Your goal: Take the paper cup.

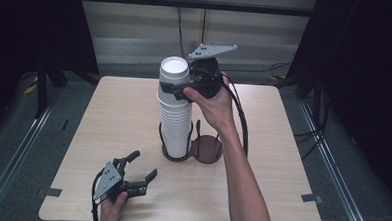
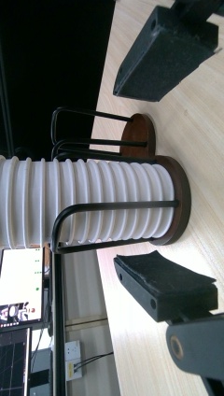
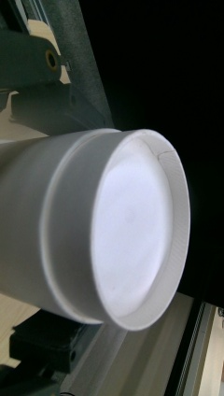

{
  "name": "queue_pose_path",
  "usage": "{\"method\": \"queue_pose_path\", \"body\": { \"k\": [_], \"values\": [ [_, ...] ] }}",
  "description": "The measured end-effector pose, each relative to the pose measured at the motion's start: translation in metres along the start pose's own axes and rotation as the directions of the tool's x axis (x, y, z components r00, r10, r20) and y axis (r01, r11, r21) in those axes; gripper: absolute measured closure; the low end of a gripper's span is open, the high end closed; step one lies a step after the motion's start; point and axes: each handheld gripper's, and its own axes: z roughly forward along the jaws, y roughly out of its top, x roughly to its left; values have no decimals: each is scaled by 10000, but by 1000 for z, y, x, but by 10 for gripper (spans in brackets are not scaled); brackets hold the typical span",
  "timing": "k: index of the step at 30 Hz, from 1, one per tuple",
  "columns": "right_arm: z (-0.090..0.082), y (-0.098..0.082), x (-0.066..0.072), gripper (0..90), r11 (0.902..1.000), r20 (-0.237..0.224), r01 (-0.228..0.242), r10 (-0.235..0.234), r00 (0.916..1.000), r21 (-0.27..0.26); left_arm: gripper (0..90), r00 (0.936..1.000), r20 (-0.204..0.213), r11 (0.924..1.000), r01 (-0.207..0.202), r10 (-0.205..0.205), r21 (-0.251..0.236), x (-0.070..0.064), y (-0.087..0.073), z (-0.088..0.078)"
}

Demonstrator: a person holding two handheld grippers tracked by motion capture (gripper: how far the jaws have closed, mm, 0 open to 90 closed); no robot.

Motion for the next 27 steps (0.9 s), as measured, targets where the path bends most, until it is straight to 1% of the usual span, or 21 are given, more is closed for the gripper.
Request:
{"method": "queue_pose_path", "body": {
  "k": [3,8,12,20,27],
  "values": [
    [-1,1,0,195,10000,12,-35,35,10000,-79,156,10000,0,10000,-1,1,1,0,0,0],
    [-4,3,0,198,9993,46,-35,37,10000,-382,155,10000,-2,10000,-4,4,1,0,0,0],
    [-6,4,0,199,9977,90,-134,141,9999,-666,155,10000,-2,10000,-2,2,-3,0,0,0],
    [-12,6,2,200,9913,88,-161,174,9998,-1304,155,10000,1,10000,-4,4,-1,0,0,0],
    [-17,7,1,201,9848,40,-242,253,9997,-1720,155,10000,0,10000,-3,3,-2,0,0,0]
  ]
}}
